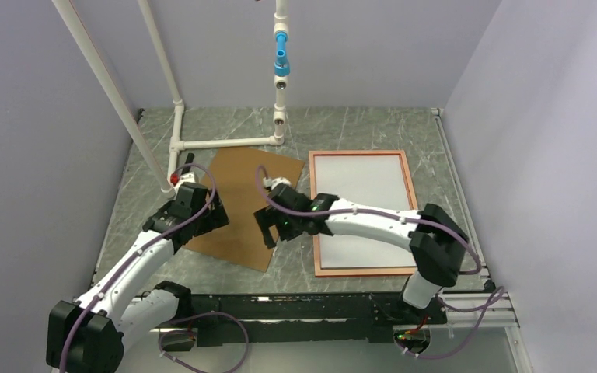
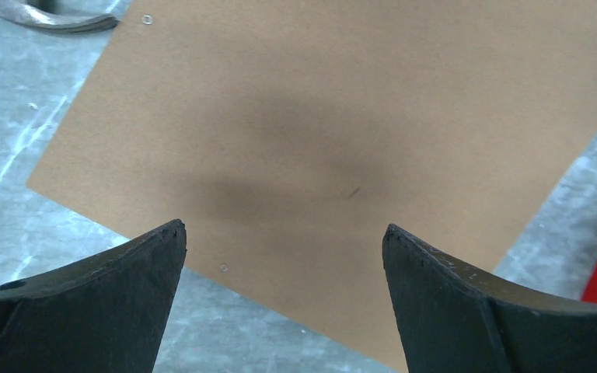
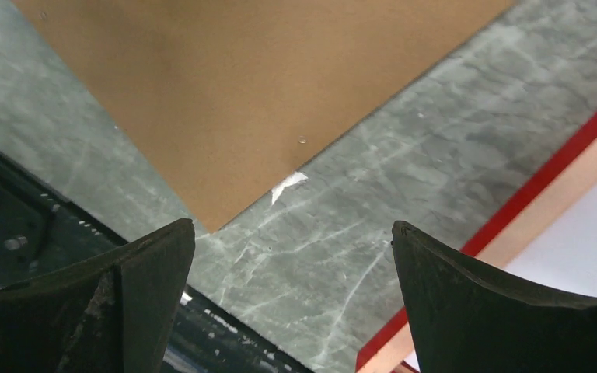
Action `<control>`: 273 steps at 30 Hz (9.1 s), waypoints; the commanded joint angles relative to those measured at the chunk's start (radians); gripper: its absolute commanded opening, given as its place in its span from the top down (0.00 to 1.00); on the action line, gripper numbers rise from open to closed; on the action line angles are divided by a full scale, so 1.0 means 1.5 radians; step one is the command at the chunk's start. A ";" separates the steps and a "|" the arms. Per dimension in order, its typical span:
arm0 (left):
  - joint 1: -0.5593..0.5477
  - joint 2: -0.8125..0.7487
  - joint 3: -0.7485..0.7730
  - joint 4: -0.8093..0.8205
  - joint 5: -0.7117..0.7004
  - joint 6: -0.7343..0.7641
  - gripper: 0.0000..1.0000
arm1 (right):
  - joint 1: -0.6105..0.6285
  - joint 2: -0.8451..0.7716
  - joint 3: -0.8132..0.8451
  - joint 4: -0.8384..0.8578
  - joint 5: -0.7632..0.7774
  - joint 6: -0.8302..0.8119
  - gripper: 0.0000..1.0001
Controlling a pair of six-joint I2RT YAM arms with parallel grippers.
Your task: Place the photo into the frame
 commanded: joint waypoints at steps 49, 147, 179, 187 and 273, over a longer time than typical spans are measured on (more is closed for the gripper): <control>0.149 -0.031 0.044 -0.062 0.204 0.070 0.00 | 0.195 0.129 -0.013 -0.033 0.339 -0.145 0.06; -0.088 -0.154 -0.143 -0.110 0.149 -0.214 0.01 | -0.064 0.042 -0.154 -0.008 -0.201 0.067 0.00; 0.140 0.123 -0.036 0.049 0.210 0.017 0.00 | -0.213 0.105 -0.093 0.019 -0.224 0.022 0.00; 0.185 0.182 -0.016 0.092 0.262 0.041 0.01 | -0.236 0.143 -0.070 0.059 -0.244 0.036 0.00; 0.029 0.224 -0.111 0.227 0.320 -0.067 0.10 | -0.430 0.000 -0.186 0.151 -0.454 0.051 0.07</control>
